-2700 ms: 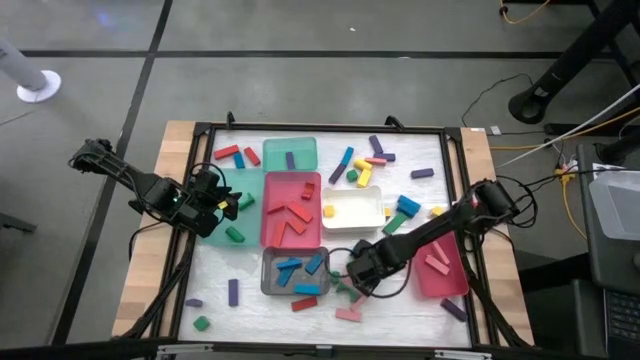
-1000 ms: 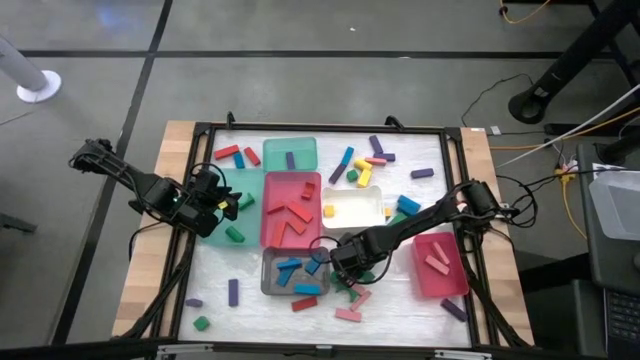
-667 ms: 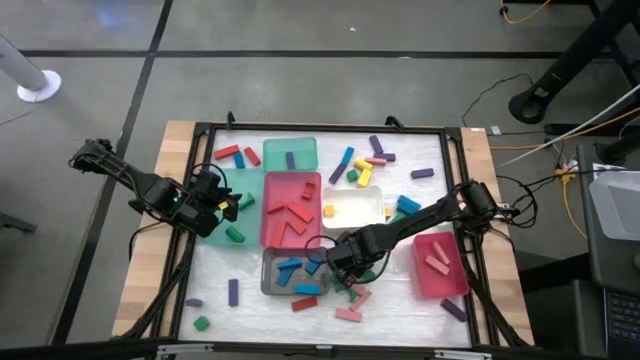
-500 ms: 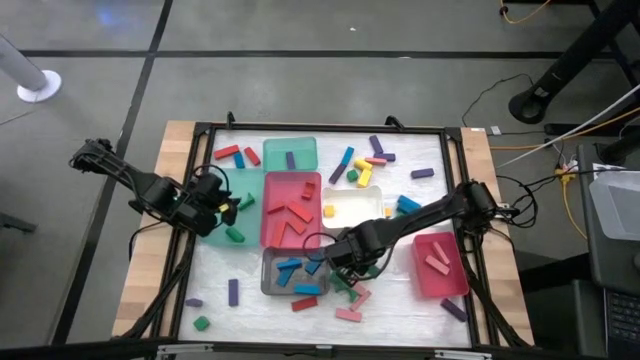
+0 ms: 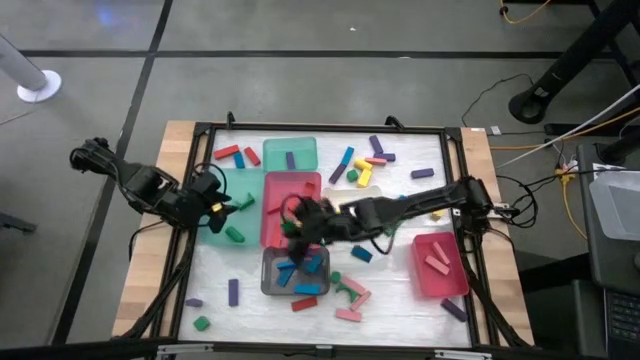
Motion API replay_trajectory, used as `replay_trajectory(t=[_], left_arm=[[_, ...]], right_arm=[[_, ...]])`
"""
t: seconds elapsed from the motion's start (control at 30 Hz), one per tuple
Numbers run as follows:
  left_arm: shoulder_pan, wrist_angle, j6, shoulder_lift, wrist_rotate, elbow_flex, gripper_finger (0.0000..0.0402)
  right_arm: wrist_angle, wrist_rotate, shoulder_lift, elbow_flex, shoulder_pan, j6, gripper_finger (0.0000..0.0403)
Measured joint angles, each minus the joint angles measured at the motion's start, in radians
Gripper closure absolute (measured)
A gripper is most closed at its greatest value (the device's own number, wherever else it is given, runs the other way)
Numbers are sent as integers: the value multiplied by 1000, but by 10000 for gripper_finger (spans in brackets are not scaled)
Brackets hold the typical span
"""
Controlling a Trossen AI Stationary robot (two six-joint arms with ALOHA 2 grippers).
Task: Sort blocks
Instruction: Put the green block into the bottom green bin
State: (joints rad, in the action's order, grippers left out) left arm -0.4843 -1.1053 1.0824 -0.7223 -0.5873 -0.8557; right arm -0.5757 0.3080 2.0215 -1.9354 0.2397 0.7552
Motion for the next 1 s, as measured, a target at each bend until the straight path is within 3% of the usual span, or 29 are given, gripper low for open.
replay_trajectory(t=[0.23, 0.5, 0.8, 1.0], left_arm=[[0, -3, 34, 33, -18, -7, 216], [0, -7, 47, 65, -21, -7, 216], [1, -6, 40, 74, -70, -7, 216], [1, -5, 55, 74, -166, -7, 216]], right_arm=[[554, -70, 145, 0, -103, -198, 265], [863, -104, 321, 1, -188, -211, 263], [938, -168, 421, 2, -229, -154, 260], [939, -181, 421, 2, -241, -156, 204]])
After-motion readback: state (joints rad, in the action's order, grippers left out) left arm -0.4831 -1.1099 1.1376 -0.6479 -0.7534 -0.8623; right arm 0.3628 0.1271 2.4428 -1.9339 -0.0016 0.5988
